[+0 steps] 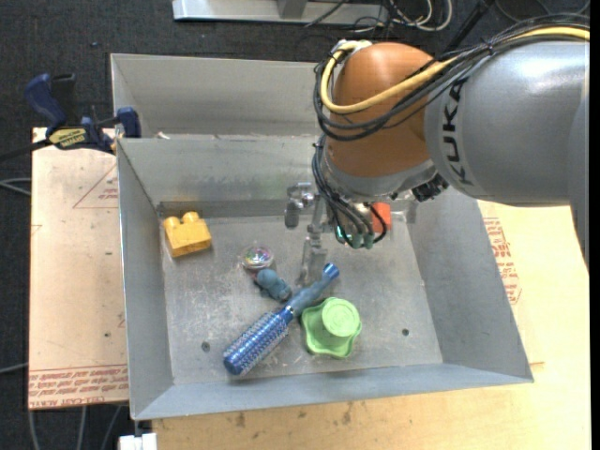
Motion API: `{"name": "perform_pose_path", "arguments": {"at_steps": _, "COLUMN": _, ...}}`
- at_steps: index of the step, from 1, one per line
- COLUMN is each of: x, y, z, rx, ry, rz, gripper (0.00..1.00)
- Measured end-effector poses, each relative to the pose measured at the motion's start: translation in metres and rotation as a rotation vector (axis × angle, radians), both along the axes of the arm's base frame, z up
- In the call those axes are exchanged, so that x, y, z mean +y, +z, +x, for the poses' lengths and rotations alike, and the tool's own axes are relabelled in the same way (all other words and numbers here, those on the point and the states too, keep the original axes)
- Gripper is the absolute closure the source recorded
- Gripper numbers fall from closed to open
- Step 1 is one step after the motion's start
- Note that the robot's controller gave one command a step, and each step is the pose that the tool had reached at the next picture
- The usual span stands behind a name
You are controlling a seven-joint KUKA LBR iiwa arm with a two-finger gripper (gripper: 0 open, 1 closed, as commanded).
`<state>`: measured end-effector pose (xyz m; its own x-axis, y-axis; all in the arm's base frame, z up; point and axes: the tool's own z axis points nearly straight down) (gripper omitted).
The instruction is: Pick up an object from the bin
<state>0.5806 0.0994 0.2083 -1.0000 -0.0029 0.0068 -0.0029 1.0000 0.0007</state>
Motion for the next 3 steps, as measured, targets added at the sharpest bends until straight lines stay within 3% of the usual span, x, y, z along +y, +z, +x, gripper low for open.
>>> {"name": "perform_pose_path", "arguments": {"at_steps": 1, "x": 0.022, "y": -0.137, "z": -0.019, "rx": -0.006, "ry": 0.378, "rz": 0.001, "gripper": 0.0}}
{"name": "perform_pose_path", "arguments": {"at_steps": 2, "x": 0.04, "y": -0.107, "z": -0.036, "rx": -0.012, "ry": 0.623, "rz": 0.003, "gripper": 0.0}}
{"name": "perform_pose_path", "arguments": {"at_steps": 3, "x": 0.038, "y": -0.109, "z": -0.066, "rx": -0.006, "ry": 0.835, "rz": 0.004, "gripper": 0.0}}
